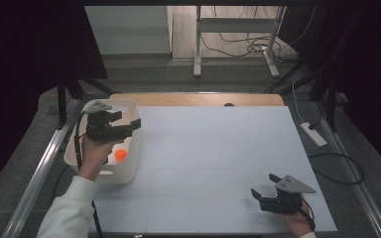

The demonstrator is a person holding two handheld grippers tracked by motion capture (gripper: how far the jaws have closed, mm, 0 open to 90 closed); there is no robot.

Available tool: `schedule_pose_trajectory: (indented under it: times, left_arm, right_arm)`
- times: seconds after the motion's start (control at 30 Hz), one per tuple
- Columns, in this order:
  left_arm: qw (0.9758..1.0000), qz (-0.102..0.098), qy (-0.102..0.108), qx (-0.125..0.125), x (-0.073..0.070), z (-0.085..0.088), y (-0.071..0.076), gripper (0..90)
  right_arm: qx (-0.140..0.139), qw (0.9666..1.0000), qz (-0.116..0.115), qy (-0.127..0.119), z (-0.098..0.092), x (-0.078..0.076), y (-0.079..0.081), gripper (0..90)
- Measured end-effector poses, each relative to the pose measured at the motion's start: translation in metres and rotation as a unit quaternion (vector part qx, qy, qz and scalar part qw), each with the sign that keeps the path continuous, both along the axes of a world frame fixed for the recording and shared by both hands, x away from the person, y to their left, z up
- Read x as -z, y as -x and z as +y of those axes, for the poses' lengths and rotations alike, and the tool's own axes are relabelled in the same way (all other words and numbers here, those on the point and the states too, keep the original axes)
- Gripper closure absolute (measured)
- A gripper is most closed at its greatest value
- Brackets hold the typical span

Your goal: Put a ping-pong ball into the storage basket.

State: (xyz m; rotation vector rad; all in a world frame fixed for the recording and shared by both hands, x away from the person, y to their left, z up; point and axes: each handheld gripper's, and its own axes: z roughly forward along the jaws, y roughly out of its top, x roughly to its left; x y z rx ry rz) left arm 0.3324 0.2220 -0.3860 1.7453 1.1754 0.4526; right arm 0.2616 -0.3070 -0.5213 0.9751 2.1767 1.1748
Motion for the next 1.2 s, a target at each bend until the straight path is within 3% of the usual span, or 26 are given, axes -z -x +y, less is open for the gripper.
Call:
schedule_pose_trajectory:
  times: [0.23, 0.43, 0.8, 1.2]
  left_arm:
    - [0.9993, -0.021, -0.013, 0.028, -0.006, -0.015, 0.014, 17.8]
    - [0.9987, -0.028, -0.003, 0.042, -0.005, -0.022, 0.020, 17.9]
    - [0.9963, -0.034, 0.013, 0.078, 0.010, -0.041, 0.035, 19.3]
    - [0.9901, -0.031, -0.011, 0.137, 0.032, -0.064, 0.055, 19.0]
  right_arm:
    - [0.000, 1.0000, 0.000, 0.001, 0.001, 0.000, 0.001, 14.6]
    - [0.006, 1.0000, 0.000, 0.000, -0.001, -0.001, 0.000, 14.6]
    - [0.008, 1.0000, 0.001, -0.003, -0.004, -0.001, -0.001, 14.6]
    - [0.009, 1.0000, 0.002, 0.000, -0.003, 0.000, -0.001, 14.6]
